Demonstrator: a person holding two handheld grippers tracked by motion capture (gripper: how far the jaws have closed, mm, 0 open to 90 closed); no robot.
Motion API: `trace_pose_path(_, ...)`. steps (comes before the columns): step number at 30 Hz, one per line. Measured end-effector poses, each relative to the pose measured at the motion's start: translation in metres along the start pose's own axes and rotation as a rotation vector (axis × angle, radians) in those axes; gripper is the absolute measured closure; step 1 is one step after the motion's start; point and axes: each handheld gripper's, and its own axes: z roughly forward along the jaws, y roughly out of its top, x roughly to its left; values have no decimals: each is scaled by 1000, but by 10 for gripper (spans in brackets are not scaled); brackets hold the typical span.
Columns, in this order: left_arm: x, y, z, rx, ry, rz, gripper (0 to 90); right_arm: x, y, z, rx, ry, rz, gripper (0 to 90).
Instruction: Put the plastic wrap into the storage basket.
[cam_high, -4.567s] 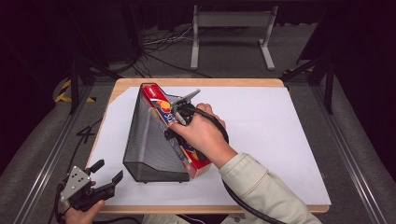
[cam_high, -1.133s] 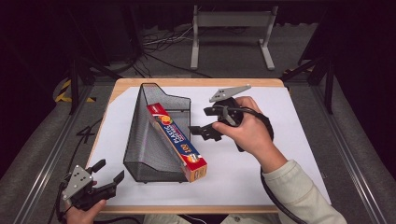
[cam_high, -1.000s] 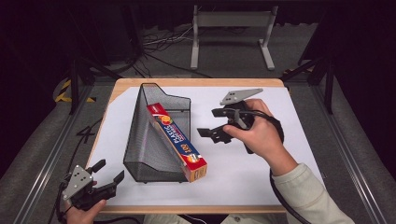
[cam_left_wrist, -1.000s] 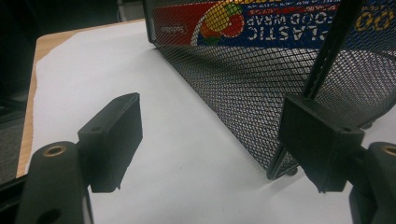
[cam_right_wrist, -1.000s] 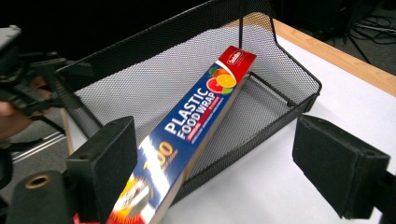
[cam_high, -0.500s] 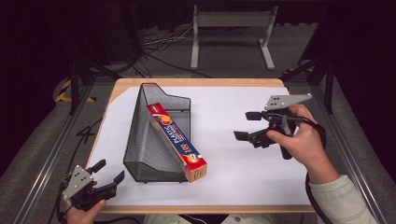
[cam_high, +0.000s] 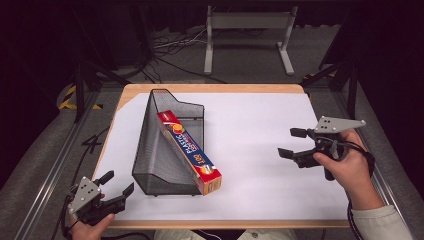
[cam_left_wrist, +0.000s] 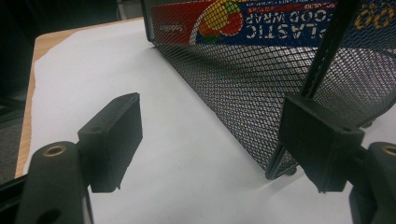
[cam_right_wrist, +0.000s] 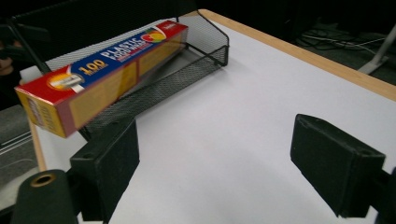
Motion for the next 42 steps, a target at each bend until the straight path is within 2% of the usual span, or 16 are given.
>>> trace_pose_path(4,1,0,0,2,2,-1,228,-4,-20,1,-15,-23,-4,163)
trace_pose_path(5,1,0,0,2,2,-1,227,-4,-20,1,-15,-23,-4,163)
trace_pose_path(6,1,0,0,0,1,-1,227,-5,-30,3,-24,-31,0,163)
trace_pose_path(10,1,-1,0,0,0,-3,228,-9,-48,5,-25,-40,15,163)
trace_pose_path(19,1,-1,0,3,-3,-3,227,-14,-76,10,-17,-28,17,149)
trace_pose_path(23,0,-1,0,5,-10,0,225,-16,-96,14,-28,-24,27,141)
trace_pose_path(34,-1,-1,2,9,-27,14,215,-16,-125,16,-17,-50,30,135)
trace_pose_path(42,-1,-1,2,11,-32,14,214,-13,-138,18,39,-52,43,122)
